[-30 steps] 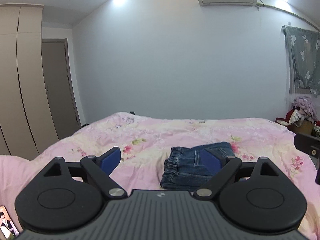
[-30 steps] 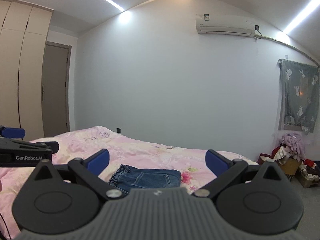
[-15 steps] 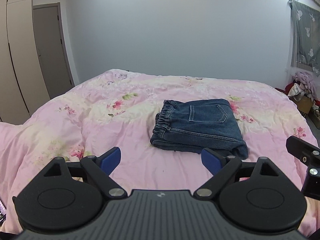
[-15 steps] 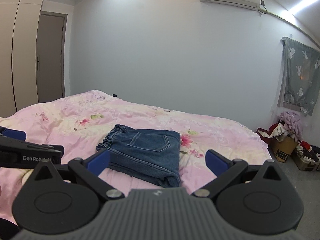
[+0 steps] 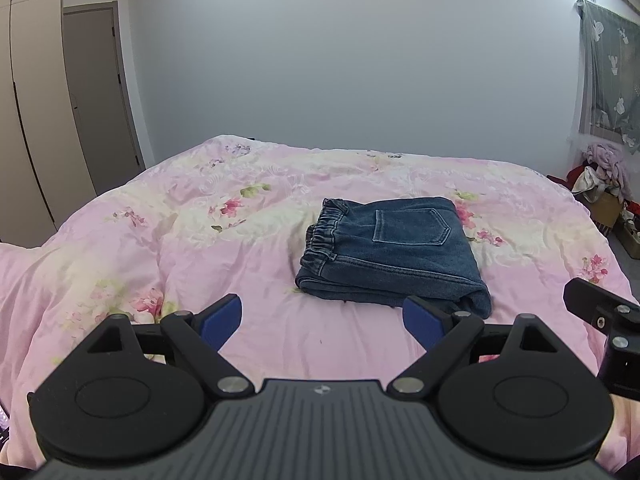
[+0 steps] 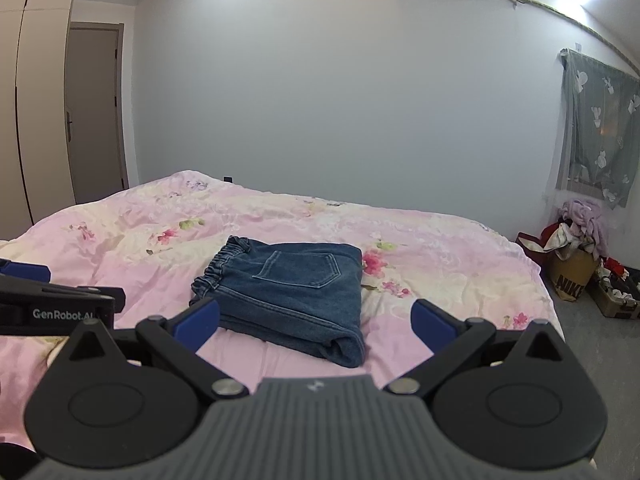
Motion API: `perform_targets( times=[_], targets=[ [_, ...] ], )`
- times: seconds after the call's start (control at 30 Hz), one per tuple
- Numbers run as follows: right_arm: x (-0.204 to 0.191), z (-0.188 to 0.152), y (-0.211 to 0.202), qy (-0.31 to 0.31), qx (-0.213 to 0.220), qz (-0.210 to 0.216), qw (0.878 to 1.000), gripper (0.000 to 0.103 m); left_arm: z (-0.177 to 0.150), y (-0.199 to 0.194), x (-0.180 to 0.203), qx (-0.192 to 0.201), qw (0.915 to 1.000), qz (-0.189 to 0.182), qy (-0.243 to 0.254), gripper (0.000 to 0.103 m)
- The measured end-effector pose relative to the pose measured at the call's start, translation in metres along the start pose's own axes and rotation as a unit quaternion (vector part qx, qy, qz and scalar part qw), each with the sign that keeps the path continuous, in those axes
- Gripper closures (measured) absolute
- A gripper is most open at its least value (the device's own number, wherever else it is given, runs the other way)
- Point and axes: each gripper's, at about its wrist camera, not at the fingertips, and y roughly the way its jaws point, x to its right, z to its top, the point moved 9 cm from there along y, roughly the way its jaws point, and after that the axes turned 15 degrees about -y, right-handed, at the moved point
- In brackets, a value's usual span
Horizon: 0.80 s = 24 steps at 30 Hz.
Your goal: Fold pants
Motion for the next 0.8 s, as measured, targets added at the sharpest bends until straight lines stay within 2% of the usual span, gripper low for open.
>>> perform_targets(
  times=[0.8],
  targets=[
    [0.002,0.003,-0.012,-0.003,0.008,-0.002,1.000,0.005,0.003,-0.009,0.001,0.001,1.0000,-0.002,-0.007,0.000]
  ],
)
